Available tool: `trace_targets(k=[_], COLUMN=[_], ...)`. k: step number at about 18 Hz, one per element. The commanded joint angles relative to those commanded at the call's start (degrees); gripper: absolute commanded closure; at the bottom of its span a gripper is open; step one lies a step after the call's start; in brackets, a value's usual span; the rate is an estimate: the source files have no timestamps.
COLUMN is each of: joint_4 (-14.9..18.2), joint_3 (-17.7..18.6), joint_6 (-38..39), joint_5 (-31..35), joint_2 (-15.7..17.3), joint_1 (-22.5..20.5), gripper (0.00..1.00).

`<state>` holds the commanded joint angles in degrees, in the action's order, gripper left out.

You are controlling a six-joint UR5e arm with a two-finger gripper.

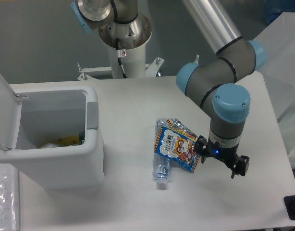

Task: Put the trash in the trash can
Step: 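Move the gripper over the cartoon-printed snack bag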

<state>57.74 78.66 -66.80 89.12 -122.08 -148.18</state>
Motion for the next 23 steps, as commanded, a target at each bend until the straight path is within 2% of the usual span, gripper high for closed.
trace_targets(k=[3,6,8,10,12,15,18,20,23], joint_4=[-0.2,-0.4,-0.5,-0.7,-2.1,-3.3,-3.8,-4.8,-5.4], joint_3=[1.1,2.5,5.6,10.3,15.8,21.1,24.2,24.2,24.0], joint_6=[0.3,4.3,6.8,7.3,10.3,14.1,16.0,19.2,19.3], joint_5=[-0.4,-0.4,-0.4,-0.6,-0.5,-0.4,0.1,0.3,0.3], joint_2=[0.3,1.0,2.6,5.3,10.2,13.1,13.1,11.3,10.2], joint_1=[0.3,1.2,1.9,2.5,4.0,5.6,6.6,7.4,7.6], gripper=[0.0,0.0,0.0,0.0,0.0,0.0,0.0,0.0,0.0])
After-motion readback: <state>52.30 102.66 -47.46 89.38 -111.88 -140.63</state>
